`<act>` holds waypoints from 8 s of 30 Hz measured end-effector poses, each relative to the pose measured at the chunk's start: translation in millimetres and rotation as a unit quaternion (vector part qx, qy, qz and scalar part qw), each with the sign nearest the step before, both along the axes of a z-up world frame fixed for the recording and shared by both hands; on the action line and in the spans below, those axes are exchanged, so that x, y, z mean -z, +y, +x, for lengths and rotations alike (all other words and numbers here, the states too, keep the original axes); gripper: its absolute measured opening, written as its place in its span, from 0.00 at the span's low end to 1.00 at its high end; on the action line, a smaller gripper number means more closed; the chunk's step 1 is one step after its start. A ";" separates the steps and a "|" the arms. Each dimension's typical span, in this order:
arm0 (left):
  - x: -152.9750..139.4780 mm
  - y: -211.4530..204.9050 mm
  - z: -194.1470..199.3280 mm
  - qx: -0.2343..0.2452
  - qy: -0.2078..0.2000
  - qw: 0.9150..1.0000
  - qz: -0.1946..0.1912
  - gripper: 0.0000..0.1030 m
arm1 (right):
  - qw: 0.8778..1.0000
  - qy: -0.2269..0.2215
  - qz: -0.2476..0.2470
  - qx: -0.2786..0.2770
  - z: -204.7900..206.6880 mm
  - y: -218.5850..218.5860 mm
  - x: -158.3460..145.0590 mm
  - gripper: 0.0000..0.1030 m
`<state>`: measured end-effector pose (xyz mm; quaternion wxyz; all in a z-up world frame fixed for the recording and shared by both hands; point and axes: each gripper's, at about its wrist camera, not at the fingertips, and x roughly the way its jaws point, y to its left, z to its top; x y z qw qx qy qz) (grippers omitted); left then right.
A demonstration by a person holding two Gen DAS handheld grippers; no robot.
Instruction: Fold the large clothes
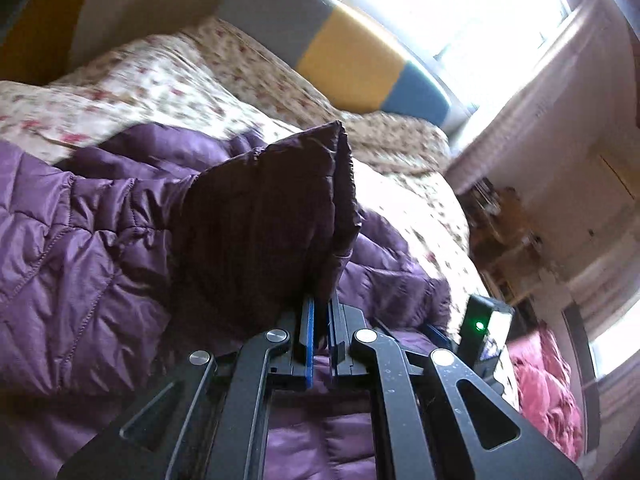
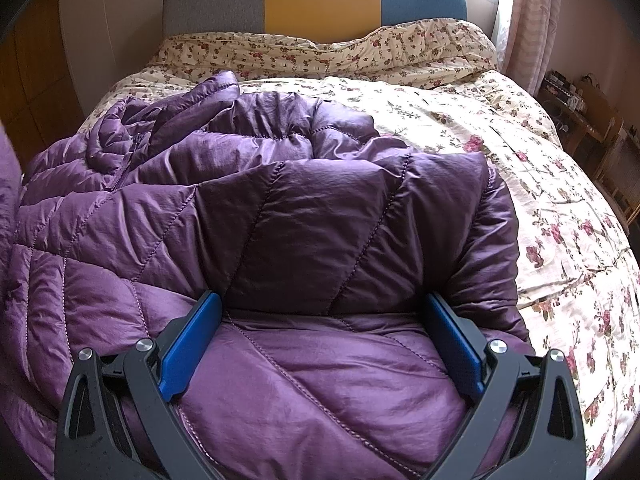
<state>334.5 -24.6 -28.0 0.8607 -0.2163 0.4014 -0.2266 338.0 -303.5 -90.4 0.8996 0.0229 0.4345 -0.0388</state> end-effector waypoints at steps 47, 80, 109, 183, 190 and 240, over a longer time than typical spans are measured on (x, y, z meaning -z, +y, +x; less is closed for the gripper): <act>-9.5 97.5 -49.5 -0.100 -0.046 0.990 0.083 0.55 | 0.974 -0.023 0.214 -0.072 -16.1 47.3 -51.6 0.07; 20.1 68.8 -29.5 -0.096 -0.026 0.975 0.201 0.74 | 0.998 -0.048 0.047 -0.002 -47.5 10.0 -52.8 0.60; 37.0 52.9 11.7 -0.062 -0.026 0.972 0.224 0.74 | 0.997 -0.020 0.019 -0.068 29.9 51.5 -11.6 0.69; -38.2 169.4 -240.9 -0.010 -0.043 0.997 0.056 0.05 | 0.968 -0.042 0.169 -0.183 -277.2 -22.1 -144.8 0.07; -66.1 163.3 -173.6 -0.023 -0.077 0.996 0.044 0.05 | 0.969 -0.084 0.185 -0.140 -210.8 -39.7 -161.5 0.07; 40.9 174.2 -19.3 -0.054 0.075 0.994 -0.061 0.69 | 0.966 0.029 0.257 0.023 -95.4 -91.0 -30.1 0.72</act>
